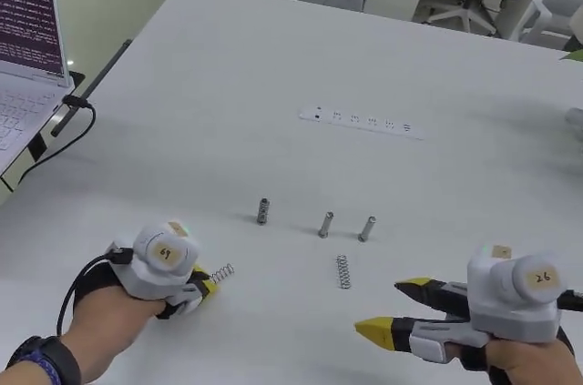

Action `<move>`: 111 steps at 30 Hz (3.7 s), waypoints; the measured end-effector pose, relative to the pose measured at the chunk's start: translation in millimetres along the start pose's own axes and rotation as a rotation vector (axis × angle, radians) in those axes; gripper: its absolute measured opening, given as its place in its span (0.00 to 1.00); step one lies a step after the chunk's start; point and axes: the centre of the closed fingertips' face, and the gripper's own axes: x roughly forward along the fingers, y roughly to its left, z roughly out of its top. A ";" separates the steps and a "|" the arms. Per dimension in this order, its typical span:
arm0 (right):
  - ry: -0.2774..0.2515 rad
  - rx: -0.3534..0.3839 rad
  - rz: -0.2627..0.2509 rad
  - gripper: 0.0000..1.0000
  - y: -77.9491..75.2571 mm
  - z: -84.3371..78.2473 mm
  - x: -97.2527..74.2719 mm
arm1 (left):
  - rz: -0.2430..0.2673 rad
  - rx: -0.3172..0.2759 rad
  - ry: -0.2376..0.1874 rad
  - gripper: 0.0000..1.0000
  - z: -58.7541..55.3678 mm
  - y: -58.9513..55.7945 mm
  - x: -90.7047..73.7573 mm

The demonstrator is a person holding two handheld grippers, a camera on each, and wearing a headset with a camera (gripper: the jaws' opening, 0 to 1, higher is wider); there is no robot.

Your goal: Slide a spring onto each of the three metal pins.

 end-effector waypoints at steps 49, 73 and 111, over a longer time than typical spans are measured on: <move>0.046 -0.191 0.393 0.32 73.2 56.1 58.7 | -0.209 0.159 -0.277 0.02 83.9 -100.2 -54.0; 0.040 -0.194 0.455 0.14 80.1 60.6 52.0 | -0.251 0.243 -0.266 0.02 86.6 -113.2 -53.9; 0.131 -0.360 0.459 0.08 90.7 56.8 58.2 | -0.255 0.304 -0.267 0.02 82.3 -116.3 -51.4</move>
